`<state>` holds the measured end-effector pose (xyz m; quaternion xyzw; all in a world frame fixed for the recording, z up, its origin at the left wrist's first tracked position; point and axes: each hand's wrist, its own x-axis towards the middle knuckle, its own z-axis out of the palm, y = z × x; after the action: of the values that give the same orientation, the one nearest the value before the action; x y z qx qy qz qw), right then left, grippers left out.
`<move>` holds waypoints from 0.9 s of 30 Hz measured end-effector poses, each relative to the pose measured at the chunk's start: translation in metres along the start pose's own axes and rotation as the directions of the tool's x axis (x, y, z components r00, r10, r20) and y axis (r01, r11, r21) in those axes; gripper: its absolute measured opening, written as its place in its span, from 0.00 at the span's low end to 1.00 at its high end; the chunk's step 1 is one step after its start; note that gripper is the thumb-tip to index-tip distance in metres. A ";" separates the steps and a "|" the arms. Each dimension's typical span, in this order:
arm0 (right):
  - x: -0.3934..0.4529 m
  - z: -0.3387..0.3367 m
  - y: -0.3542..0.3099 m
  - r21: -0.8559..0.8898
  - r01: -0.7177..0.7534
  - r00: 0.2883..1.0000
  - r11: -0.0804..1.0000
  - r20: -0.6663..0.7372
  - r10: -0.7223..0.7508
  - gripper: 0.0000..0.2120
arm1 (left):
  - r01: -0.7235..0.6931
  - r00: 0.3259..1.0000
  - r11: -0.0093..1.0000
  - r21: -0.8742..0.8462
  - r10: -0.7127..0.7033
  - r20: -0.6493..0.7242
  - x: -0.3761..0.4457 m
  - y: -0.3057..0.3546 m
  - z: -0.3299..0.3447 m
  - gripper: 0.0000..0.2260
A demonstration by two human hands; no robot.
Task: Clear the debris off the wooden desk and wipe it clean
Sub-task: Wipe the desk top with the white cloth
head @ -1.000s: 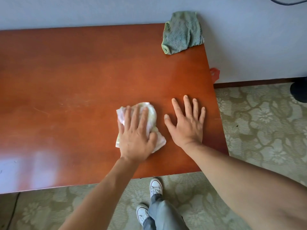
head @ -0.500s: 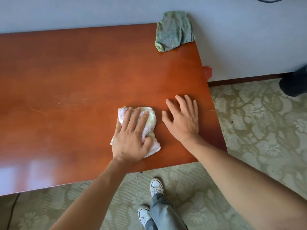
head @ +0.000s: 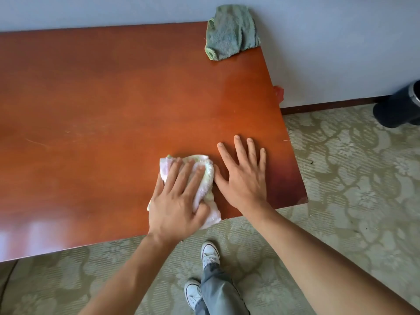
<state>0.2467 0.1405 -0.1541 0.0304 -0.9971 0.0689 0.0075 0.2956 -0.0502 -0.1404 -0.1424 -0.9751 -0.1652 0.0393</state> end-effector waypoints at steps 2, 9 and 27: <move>0.001 0.000 0.000 0.007 -0.004 1.000 1.000 -0.007 0.004 0.30 | -0.025 0.999 0.999 0.029 0.024 0.023 -0.003 -0.007 -0.001 0.33; 0.001 0.001 0.001 0.040 -0.002 0.998 0.999 -0.057 0.004 0.30 | -0.037 0.999 0.999 -0.025 0.037 -0.001 -0.002 -0.004 0.002 0.32; 0.000 -0.001 -0.003 0.058 -0.034 0.997 0.998 -0.070 0.038 0.29 | -0.105 0.994 0.994 0.006 0.105 0.035 -0.030 -0.045 -0.015 0.33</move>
<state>0.2467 0.1375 -0.1528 0.0101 -0.9942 0.0984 0.0409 0.3115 -0.1040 -0.1438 -0.1962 -0.9674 -0.1567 0.0317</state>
